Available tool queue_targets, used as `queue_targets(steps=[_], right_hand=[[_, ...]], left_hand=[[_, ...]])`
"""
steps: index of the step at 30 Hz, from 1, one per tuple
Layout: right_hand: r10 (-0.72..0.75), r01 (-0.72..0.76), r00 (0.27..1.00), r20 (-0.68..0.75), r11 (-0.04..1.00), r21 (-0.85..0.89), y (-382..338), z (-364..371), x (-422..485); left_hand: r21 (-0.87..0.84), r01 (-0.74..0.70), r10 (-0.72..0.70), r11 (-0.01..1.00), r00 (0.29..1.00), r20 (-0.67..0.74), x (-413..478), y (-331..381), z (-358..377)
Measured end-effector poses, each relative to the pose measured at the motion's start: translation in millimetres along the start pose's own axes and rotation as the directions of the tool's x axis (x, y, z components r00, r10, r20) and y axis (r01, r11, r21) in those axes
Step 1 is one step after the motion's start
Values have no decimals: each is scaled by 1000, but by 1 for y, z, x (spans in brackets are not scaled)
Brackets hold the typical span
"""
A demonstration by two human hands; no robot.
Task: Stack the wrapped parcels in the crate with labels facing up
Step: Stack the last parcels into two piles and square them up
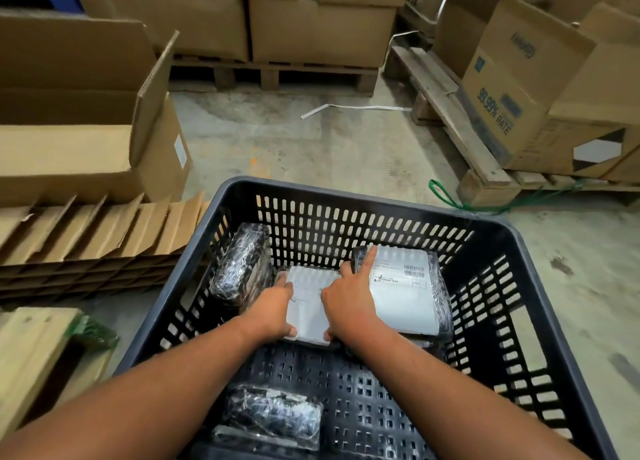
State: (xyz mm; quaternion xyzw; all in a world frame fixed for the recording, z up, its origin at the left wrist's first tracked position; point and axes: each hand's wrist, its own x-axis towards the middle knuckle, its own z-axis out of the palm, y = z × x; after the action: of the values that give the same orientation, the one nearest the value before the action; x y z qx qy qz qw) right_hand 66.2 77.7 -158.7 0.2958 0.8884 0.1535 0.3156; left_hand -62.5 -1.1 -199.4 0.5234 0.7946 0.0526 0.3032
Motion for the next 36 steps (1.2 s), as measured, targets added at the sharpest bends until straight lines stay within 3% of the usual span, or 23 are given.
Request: queue_targets(steps=[8,12,14,15,18,19,22,25,30,36], right_hand=[[-25,46,995,-93,971,234,14,0,5],[-11,138,960,-280,888,438,10,0,11],[-23,257,917,-399,799,545,-1,-1,12],[-17,325,899,-438,698,638,-10,-2,11],[32,409,905,-424,206,889,-41,-6,4],[28,404,911,-410,126,906,-51,-9,2],[39,377,925,-378,38,926,-77,-17,1],[171,333,935,-309,-129,934,-93,-24,8],[262,362,918,-299,-242,900,-97,-9,11],[313,424,883,-349,-217,879,-71,-5,7]], left_hand=[[16,-6,7,1000,999,-39,-9,25,-72],[-1,-23,22,1000,985,-171,-29,21,-127],[25,14,-8,1000,979,-204,-38,13,-139],[60,38,-25,997,980,-199,-41,9,-141],[106,66,-53,992,992,-117,-43,5,-141],[105,66,-57,992,995,-82,-42,5,-140],[82,96,-91,992,994,-67,-40,4,-140],[73,92,-85,993,991,-101,-37,4,-141],[-48,42,-45,998,996,-83,-31,-1,-140],[-232,-28,4,972,995,-101,-28,-3,-140]])
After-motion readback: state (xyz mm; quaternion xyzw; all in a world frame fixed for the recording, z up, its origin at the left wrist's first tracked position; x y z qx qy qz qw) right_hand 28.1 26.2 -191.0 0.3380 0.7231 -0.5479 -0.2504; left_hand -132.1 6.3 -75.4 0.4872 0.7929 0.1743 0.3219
